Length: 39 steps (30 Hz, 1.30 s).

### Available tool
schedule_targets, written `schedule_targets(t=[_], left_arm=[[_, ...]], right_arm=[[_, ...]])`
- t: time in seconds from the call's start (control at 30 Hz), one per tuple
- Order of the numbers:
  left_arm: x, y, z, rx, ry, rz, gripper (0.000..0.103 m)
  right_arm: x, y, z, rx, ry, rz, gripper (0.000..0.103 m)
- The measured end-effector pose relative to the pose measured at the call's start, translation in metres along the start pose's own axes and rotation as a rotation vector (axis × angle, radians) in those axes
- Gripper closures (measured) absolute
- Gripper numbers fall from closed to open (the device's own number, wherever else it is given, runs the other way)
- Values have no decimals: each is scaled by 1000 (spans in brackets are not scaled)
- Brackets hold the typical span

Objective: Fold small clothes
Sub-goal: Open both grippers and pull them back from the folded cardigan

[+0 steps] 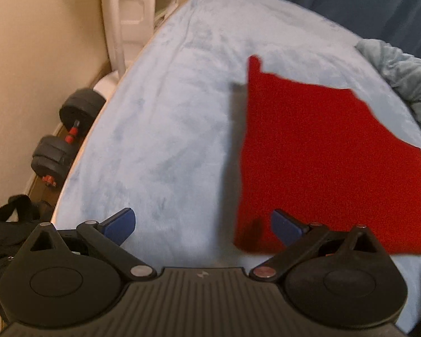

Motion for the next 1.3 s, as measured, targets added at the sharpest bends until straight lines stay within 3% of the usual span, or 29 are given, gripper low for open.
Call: schedule_targets(t=[0.23, 0.43, 0.6, 0.87, 1.3], left_arm=[[44, -96, 42, 86, 64, 111, 0], [92, -137, 70, 64, 98, 130, 0], [121, -149, 74, 66, 96, 110, 0], [146, -160, 73, 69, 119, 112, 0], [138, -151, 63, 36, 76, 87, 0]], right_arm=[[26, -89, -89, -84, -231, 130, 31], [60, -128, -132, -122, -292, 172, 30], [91, -144, -145, -137, -340, 139, 30], [108, -156, -149, -125, -340, 163, 29], [110, -140, -147, -137, -317, 130, 29]])
Point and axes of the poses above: each gripper's, at about its wrist camera, not at the fingertips, and y roughly the way its jaws point, z to its right, x to its underside, the point moved 7 cm from there along y, roughly the way its jaws point, and after that the axes turned 12 degrees about -y, right-handed, at the moved point
